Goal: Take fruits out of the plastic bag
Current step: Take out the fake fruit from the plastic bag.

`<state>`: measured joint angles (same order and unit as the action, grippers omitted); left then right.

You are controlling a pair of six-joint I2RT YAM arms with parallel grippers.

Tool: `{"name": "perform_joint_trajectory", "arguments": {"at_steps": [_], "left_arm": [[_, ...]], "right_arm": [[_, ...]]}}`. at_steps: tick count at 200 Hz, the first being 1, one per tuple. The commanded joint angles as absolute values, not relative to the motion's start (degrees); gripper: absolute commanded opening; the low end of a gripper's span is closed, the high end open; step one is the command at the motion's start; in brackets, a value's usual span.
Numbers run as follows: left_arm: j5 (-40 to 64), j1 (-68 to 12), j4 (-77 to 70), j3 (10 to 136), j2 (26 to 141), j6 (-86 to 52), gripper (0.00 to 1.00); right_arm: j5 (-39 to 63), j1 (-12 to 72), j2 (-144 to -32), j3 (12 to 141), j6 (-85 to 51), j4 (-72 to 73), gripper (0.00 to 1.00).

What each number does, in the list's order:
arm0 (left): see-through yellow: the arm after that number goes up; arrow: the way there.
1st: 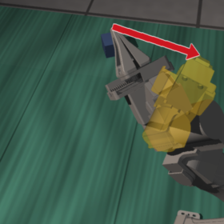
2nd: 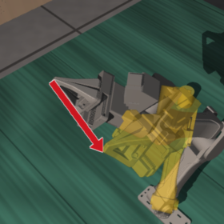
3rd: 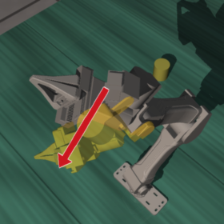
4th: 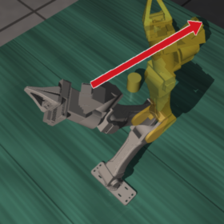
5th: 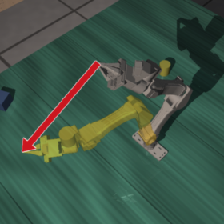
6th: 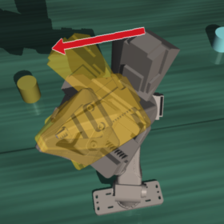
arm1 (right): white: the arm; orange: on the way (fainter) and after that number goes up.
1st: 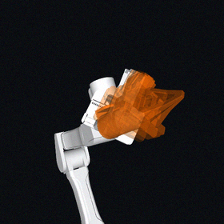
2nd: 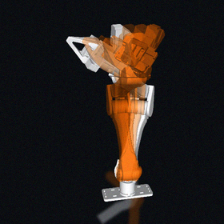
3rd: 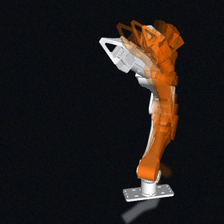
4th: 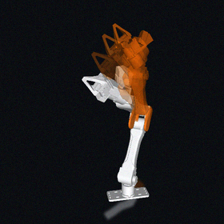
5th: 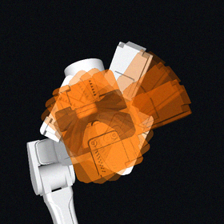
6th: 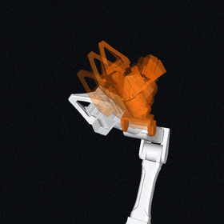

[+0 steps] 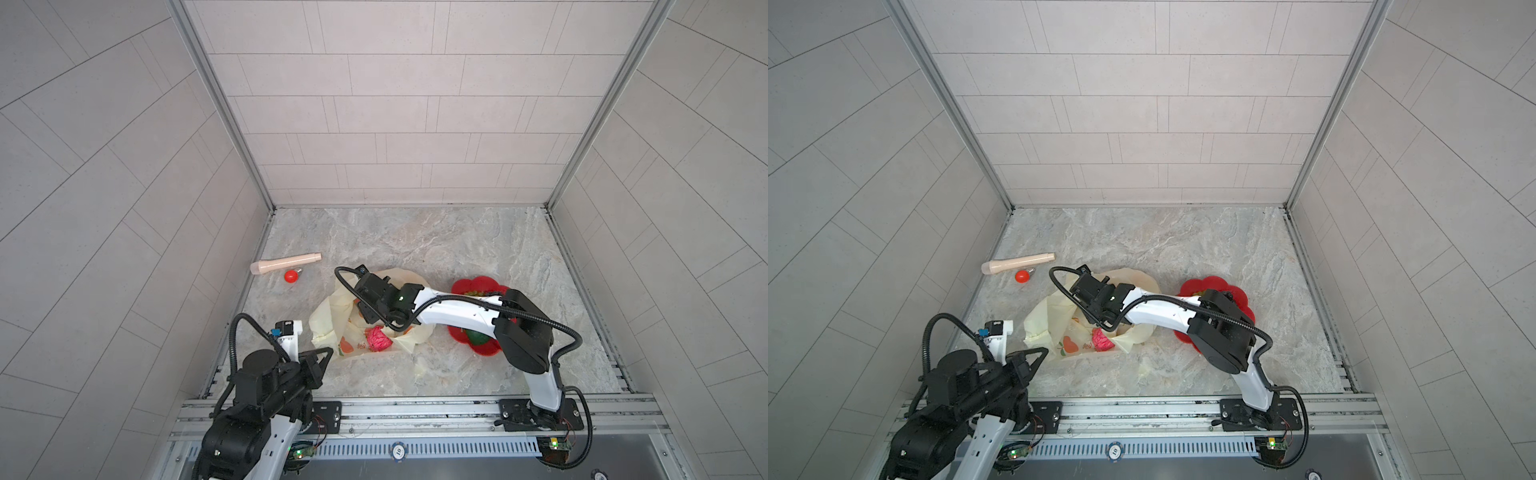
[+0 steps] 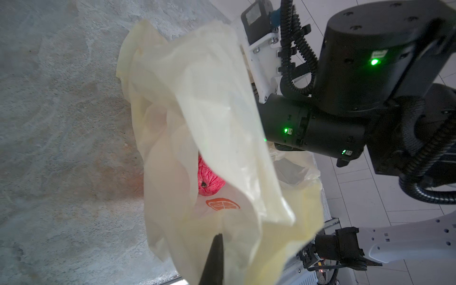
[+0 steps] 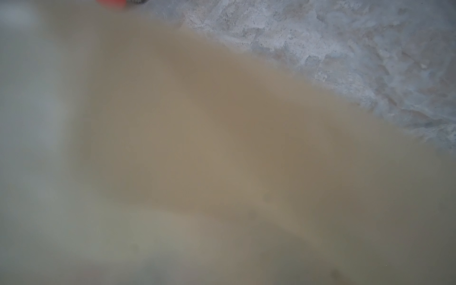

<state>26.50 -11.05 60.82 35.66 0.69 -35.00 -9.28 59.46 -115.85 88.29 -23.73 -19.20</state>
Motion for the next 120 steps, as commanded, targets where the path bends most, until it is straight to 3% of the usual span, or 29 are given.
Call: {"name": "perform_joint_trajectory", "arguments": {"at_steps": [1,41,120], "left_arm": [[24.0,-11.0,59.0,36.4,0.3,-36.8,0.02],[23.2,-11.0,55.9,36.6,2.5,-38.4,0.02],[21.1,-11.0,50.7,40.2,10.7,-37.1,0.02]], "right_arm": [[-11.9,58.9,-117.4,89.9,-21.5,-18.0,0.66],[-9.8,58.4,-119.9,93.8,-19.6,-18.3,0.65],[-16.2,56.0,-122.6,97.8,-19.2,-23.9,0.65]]}}
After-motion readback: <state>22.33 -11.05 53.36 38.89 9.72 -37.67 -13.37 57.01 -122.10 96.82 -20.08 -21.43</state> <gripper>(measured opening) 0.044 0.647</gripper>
